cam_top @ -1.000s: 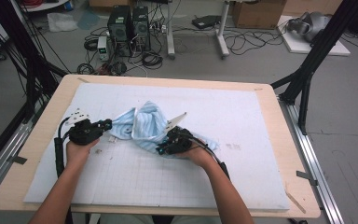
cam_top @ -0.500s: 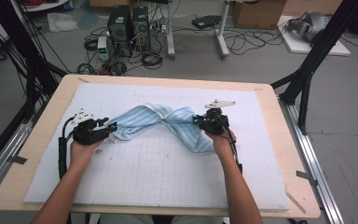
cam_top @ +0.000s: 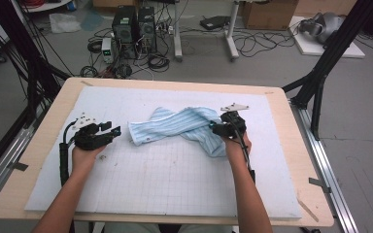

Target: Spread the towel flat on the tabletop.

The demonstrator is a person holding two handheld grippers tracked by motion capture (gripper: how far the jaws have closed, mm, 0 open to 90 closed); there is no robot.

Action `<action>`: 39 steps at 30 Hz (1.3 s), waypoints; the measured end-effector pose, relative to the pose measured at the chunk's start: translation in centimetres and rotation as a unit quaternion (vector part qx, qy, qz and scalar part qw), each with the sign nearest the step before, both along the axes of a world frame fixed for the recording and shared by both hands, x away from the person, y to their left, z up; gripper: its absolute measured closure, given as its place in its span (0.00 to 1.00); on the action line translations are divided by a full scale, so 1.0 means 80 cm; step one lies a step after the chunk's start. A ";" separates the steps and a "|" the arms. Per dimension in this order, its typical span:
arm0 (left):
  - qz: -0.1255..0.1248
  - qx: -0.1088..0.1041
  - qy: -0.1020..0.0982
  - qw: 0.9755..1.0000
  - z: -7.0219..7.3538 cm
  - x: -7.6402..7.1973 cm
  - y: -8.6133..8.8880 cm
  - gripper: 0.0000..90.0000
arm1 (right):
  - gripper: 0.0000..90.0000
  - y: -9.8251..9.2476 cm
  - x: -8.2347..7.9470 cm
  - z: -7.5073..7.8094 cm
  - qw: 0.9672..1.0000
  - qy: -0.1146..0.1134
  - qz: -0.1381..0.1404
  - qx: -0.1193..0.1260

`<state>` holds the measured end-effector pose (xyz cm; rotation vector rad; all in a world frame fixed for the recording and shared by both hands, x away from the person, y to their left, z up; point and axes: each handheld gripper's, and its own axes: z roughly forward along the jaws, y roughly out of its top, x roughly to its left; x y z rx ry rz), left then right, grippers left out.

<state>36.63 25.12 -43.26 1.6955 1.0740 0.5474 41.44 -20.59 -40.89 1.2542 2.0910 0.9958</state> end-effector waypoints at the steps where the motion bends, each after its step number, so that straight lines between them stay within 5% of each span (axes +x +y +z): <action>1: 0.000 0.000 0.000 1.000 0.000 0.000 0.000 0.56 | 0.41 0.008 0.000 0.003 1.000 -0.005 0.014 0.006; 4: 0.001 0.000 0.001 1.000 0.000 0.000 0.000 0.56 | 0.36 0.031 0.005 0.008 0.998 -0.004 0.062 0.012; 8: 0.002 -0.002 0.001 1.000 0.000 0.000 0.001 0.56 | 0.35 0.067 0.012 0.007 0.991 0.006 0.129 0.018; 13: 0.001 -0.002 0.001 1.000 0.000 0.000 0.001 0.56 | 0.38 0.126 0.011 -0.003 0.973 0.019 0.230 -0.006; 15: 0.000 -0.004 0.001 1.000 0.000 -0.001 0.001 0.56 | 0.48 0.146 0.011 -0.009 0.964 0.020 0.261 -0.036; 18: 0.001 -0.006 0.001 1.000 0.000 -0.001 0.002 0.56 | 0.63 0.158 0.017 -0.024 0.960 0.040 0.270 -0.068; 20: 0.000 -0.007 0.001 1.000 0.000 -0.001 0.002 0.56 | 0.85 0.157 0.019 -0.029 0.960 0.055 0.263 -0.081; 22: -0.003 -0.010 0.000 1.000 0.000 -0.001 0.002 0.56 | 0.90 0.153 0.021 -0.027 0.962 0.047 0.261 -0.071; 24: -0.013 -0.019 -0.003 1.000 0.001 -0.001 -0.001 0.56 | 0.65 0.150 0.022 -0.023 0.965 0.040 0.253 -0.051; 25: -0.022 -0.023 -0.006 0.999 0.002 -0.001 -0.004 0.56 | 0.57 0.148 0.022 -0.020 0.970 0.046 0.238 -0.033; 30: -0.097 -0.010 -0.011 0.995 0.007 0.002 -0.039 0.46 | 0.52 0.118 0.007 0.002 0.977 0.026 0.213 0.016; 33: -0.138 0.039 -0.006 0.990 0.005 0.007 -0.073 0.44 | 0.52 0.095 -0.008 0.012 0.979 0.016 0.204 0.028; 39: -0.145 0.129 0.010 0.981 -0.010 0.021 -0.113 0.39 | 0.54 0.063 -0.032 0.008 0.982 0.026 0.185 0.032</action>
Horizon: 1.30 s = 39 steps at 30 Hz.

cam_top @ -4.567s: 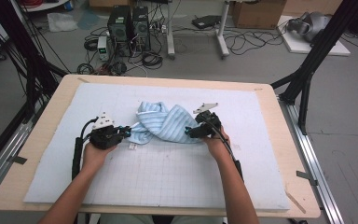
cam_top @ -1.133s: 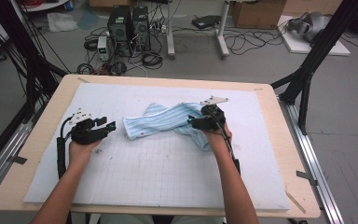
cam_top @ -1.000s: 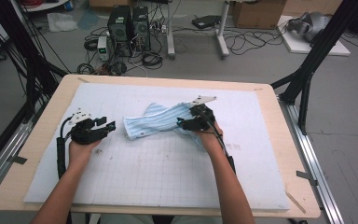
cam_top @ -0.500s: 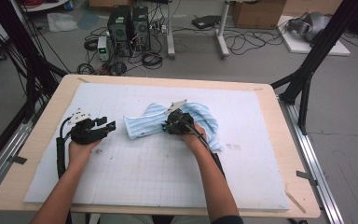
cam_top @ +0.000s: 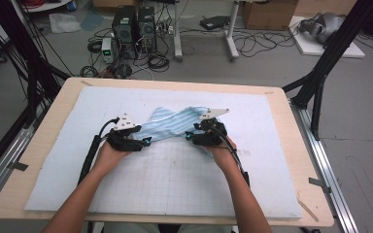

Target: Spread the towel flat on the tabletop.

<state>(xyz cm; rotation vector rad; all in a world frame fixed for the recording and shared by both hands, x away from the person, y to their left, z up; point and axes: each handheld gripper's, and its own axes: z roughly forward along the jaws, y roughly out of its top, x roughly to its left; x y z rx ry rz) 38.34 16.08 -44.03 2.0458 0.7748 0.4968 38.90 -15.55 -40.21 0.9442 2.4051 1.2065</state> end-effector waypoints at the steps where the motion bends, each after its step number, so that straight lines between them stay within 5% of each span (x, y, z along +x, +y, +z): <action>1: 0.003 0.016 0.001 1.000 -0.004 0.001 -0.002 0.42 | 0.55 -0.003 -0.002 -0.003 1.000 0.004 -0.003 0.001; 4: 0.008 0.044 0.011 0.999 -0.012 0.005 0.000 0.64 | 0.55 -0.005 -0.005 -0.016 1.000 0.026 -0.007 -0.001; 8: 0.017 0.004 0.006 1.000 -0.003 0.007 0.011 0.87 | 0.55 0.009 -0.001 -0.035 0.998 0.025 -0.018 -0.047; 12: 0.026 -0.041 0.012 0.999 0.007 0.008 0.027 0.89 | 0.65 0.021 0.008 -0.050 0.996 0.015 -0.037 -0.085; 14: 0.032 -0.057 0.011 0.998 0.012 0.008 0.037 0.89 | 0.86 0.020 0.009 -0.049 0.997 0.025 -0.025 -0.073; 16: 0.041 -0.077 0.011 0.996 0.017 0.007 0.047 0.89 | 0.94 0.019 0.006 -0.047 0.997 0.031 0.004 -0.074; 20: 0.055 -0.099 0.003 0.994 0.027 0.004 0.063 0.89 | 0.95 0.009 -0.004 -0.044 0.994 0.069 0.067 -0.053; 25: 0.063 -0.096 0.015 0.993 0.031 0.000 0.078 0.88 | 0.95 -0.011 -0.028 -0.041 0.985 0.088 0.141 -0.044; 31: 0.066 -0.081 0.031 0.994 0.035 -0.011 0.086 0.88 | 0.95 -0.046 -0.049 -0.028 0.977 0.104 0.178 -0.050; 34: 0.055 -0.076 0.050 0.994 0.037 -0.016 0.089 0.87 | 0.96 -0.067 -0.056 -0.019 0.980 0.096 0.169 -0.047; 37: 0.042 -0.091 0.089 0.991 0.037 -0.022 0.086 0.87 | 0.96 -0.087 -0.059 -0.011 0.982 0.089 0.159 -0.038; 39: 0.030 -0.093 0.098 0.990 0.037 -0.025 0.083 0.88 | 0.96 -0.099 -0.060 -0.009 0.985 0.089 0.143 -0.034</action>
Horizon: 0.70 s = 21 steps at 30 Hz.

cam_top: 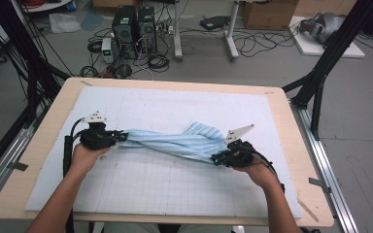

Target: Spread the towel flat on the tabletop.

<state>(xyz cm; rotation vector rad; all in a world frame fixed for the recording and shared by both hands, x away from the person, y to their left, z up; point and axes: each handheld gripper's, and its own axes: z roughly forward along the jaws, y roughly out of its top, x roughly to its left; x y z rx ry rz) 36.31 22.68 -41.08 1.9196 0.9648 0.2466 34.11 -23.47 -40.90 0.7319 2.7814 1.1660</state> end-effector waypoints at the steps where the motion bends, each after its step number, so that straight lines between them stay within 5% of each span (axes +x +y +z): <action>1: -0.006 0.000 -0.002 1.000 0.000 -0.001 -0.002 0.87 | 0.95 -0.005 0.001 0.000 1.000 0.001 -0.007 0.001; 4: 0.008 -0.002 -0.028 1.000 0.002 -0.001 -0.005 0.68 | 0.83 -0.008 0.003 0.000 1.000 0.008 -0.020 0.013; 6: 0.023 -0.005 -0.044 0.999 0.005 0.000 -0.002 0.54 | 0.69 -0.010 0.005 0.005 0.998 -0.001 -0.035 0.044; 9: 0.039 -0.019 -0.059 0.997 0.007 0.000 0.005 0.48 | 0.59 -0.019 0.016 0.016 0.991 -0.011 -0.081 0.110; 11: 0.043 -0.023 -0.065 0.997 0.008 0.000 0.009 0.48 | 0.55 -0.024 0.027 0.021 0.982 -0.029 -0.130 0.131; 13: 0.043 -0.027 -0.064 0.997 0.007 0.000 0.010 0.48 | 0.54 -0.023 0.042 0.021 0.977 -0.039 -0.183 0.103; 19: 0.034 -0.014 -0.054 0.998 -0.002 0.002 0.005 0.49 | 0.58 -0.008 0.091 0.007 0.951 -0.034 -0.305 0.046; 21: 0.031 -0.011 -0.051 0.998 -0.004 0.003 0.005 0.49 | 0.59 0.003 0.104 0.001 0.951 -0.035 -0.308 0.015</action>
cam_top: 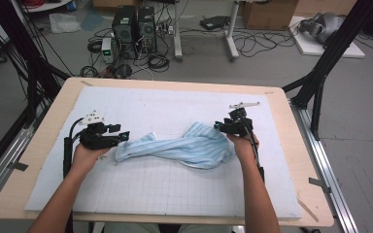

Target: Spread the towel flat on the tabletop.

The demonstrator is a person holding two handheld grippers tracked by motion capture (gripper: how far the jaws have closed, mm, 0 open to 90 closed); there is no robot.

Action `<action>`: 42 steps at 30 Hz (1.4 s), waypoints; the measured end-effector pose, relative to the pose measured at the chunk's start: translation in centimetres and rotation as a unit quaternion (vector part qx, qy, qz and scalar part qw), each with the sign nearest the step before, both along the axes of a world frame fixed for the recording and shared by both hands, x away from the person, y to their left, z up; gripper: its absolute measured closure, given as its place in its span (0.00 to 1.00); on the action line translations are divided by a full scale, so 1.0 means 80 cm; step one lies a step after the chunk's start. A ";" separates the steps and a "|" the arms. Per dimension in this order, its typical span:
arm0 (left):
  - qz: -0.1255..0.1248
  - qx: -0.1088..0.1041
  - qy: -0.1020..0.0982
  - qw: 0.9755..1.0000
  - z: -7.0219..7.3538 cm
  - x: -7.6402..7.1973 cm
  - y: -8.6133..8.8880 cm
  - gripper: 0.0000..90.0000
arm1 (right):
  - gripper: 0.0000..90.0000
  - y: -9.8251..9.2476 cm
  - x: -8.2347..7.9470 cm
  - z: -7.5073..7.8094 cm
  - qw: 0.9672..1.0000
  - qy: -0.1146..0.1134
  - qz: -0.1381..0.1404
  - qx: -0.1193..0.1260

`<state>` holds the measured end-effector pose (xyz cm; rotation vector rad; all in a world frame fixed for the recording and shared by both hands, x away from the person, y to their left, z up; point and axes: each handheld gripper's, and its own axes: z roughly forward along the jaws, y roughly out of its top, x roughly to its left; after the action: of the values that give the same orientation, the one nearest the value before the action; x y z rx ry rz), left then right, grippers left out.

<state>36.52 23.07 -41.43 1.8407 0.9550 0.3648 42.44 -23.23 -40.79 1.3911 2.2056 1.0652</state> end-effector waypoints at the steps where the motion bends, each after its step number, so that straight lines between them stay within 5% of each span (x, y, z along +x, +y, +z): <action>1: 0.000 -0.001 -0.001 1.000 -0.001 0.000 0.000 0.49 | 0.59 0.006 0.006 -0.003 1.000 0.005 0.002 -0.010; 5: 0.002 0.000 0.000 1.000 -0.001 0.000 0.001 0.49 | 0.57 0.036 0.020 -0.020 0.998 0.039 0.039 -0.042; 9: 0.005 -0.001 -0.001 1.000 -0.002 0.000 0.002 0.49 | 0.55 0.052 0.021 -0.032 0.996 0.060 0.054 -0.039; 11: 0.006 -0.001 0.000 1.000 -0.002 0.001 0.002 0.49 | 0.67 0.053 0.020 -0.032 0.995 0.060 0.068 -0.038; 13: 0.007 -0.001 0.000 1.000 -0.002 0.001 0.002 0.50 | 0.92 0.057 0.018 -0.030 0.992 0.063 0.100 -0.036; 16: 0.007 -0.001 0.002 1.000 -0.003 0.001 0.003 0.50 | 0.97 0.064 0.020 -0.025 0.989 0.068 0.121 -0.052; 22: 0.016 -0.001 0.005 1.000 -0.004 0.002 0.005 0.51 | 0.97 0.075 0.035 -0.005 0.994 -0.015 0.106 -0.032; 26: 0.021 -0.001 0.007 1.000 -0.005 0.003 0.007 0.52 | 0.97 0.101 0.050 0.005 0.993 -0.066 0.095 -0.027; 31: 0.019 -0.002 0.009 1.000 -0.007 0.003 0.006 0.52 | 0.98 0.149 0.069 0.017 0.986 -0.119 0.115 -0.027; 34: 0.017 0.004 0.011 1.000 -0.009 0.004 0.004 0.52 | 0.98 0.178 0.078 0.019 0.981 -0.148 0.123 -0.004; 36: 0.017 0.003 0.012 1.000 -0.011 0.003 0.003 0.52 | 0.98 0.193 0.082 0.021 0.977 -0.167 0.127 0.037; 37: 0.016 0.004 0.013 1.000 -0.011 0.003 0.003 0.52 | 0.98 0.199 0.084 0.022 0.976 -0.168 0.126 0.057; 39: 0.016 0.003 0.015 1.000 -0.012 0.003 0.004 0.52 | 0.93 0.209 0.086 0.020 0.978 -0.157 0.128 0.043; 42: 0.014 0.002 0.014 1.000 -0.012 0.002 0.005 0.52 | 0.69 0.203 0.085 0.018 0.984 -0.136 0.109 0.037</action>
<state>36.66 23.44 -42.37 1.8425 1.0009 0.3600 49.25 -6.98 -39.36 0.9771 2.1683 1.3367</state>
